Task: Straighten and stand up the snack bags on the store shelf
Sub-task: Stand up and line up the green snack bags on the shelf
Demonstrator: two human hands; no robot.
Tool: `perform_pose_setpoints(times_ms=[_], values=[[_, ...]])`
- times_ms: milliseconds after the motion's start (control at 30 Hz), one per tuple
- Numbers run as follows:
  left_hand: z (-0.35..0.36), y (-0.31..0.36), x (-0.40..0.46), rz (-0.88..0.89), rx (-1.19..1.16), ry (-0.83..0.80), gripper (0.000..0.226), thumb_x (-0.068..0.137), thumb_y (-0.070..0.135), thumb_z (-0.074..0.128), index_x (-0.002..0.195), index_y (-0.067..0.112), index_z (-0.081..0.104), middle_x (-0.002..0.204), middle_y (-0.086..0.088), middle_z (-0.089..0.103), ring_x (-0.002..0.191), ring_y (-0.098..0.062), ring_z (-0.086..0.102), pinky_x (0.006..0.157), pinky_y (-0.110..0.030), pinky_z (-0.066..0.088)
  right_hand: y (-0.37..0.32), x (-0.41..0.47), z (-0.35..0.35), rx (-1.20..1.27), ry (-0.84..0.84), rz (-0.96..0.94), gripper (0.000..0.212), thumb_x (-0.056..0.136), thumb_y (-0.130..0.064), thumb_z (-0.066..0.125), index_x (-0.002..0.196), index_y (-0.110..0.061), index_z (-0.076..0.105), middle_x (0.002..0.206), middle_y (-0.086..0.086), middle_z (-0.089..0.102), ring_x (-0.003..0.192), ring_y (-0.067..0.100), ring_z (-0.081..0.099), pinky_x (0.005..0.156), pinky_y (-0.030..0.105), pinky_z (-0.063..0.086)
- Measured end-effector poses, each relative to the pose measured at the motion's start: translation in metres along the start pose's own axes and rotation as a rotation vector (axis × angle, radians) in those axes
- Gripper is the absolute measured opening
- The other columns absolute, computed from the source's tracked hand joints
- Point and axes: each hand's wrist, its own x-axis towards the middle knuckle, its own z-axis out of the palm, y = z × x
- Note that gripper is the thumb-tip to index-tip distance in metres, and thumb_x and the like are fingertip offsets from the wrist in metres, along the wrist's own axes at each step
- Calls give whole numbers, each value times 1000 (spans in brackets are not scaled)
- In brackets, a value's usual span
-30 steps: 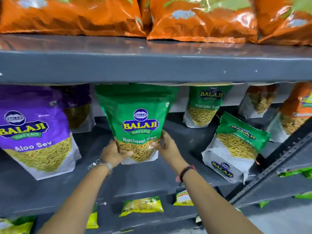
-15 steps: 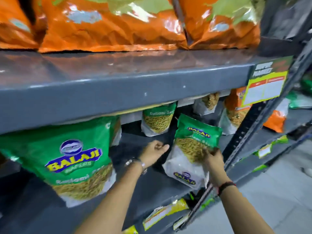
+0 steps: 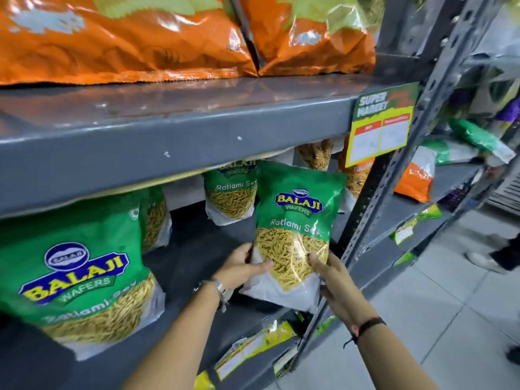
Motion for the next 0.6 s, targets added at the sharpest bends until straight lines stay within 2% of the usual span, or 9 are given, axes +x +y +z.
perform_pose_setpoints(times_ms=[100,167,233,333,433,467,533,600], values=[[3,-4,-25,69,0,39,72,46,40,76,110,15,54,123,-13,61,114,-27,55,105,-49,41,-3,-25,3,71,-94,-134,27,88,-7,50,115,-5,49,109,8,63,92,11,67,67,20,56],[6,-8,-38,96,-19,74,83,41,41,77,115,12,53,124,-13,60,114,-27,55,105,-50,41,-4,-41,3,102,-147,-209,35,81,-4,54,116,-5,47,101,4,67,82,6,69,62,17,55],[9,-8,-48,105,-48,94,89,39,37,79,119,10,50,124,-14,60,114,-27,56,103,-51,42,-4,-51,1,116,-189,-270,48,74,-12,58,119,-4,44,105,5,66,86,8,68,65,18,55],[15,-6,-57,132,-50,107,91,38,34,80,120,10,48,124,-15,59,114,-27,56,103,-49,43,-4,-60,-4,107,-211,-293,48,76,-15,61,121,-8,44,112,6,63,93,10,67,71,19,56],[22,-7,-61,132,-57,144,90,39,31,82,120,10,48,125,-15,59,112,-25,57,102,-48,44,-8,-63,-8,73,-236,-301,66,60,-38,78,115,-14,51,107,1,69,98,15,66,73,20,56],[24,-8,-61,133,-54,171,86,42,29,83,118,10,49,125,-15,58,110,-24,57,101,-47,45,-9,-60,-10,48,-233,-304,58,65,-36,75,114,-15,52,107,1,68,98,15,65,73,19,55],[28,-7,-58,151,-24,233,68,55,15,82,114,12,49,124,-13,57,107,-22,56,101,-44,45,-12,-51,-10,-9,-235,-308,37,82,-17,59,117,-15,49,110,3,65,97,14,65,71,16,54],[27,-6,-52,177,-17,306,64,64,5,76,120,11,46,125,-14,56,108,-22,53,101,-42,44,-17,-36,-6,-81,-253,-302,37,88,-8,49,123,-14,44,115,4,62,97,9,64,71,15,55]])
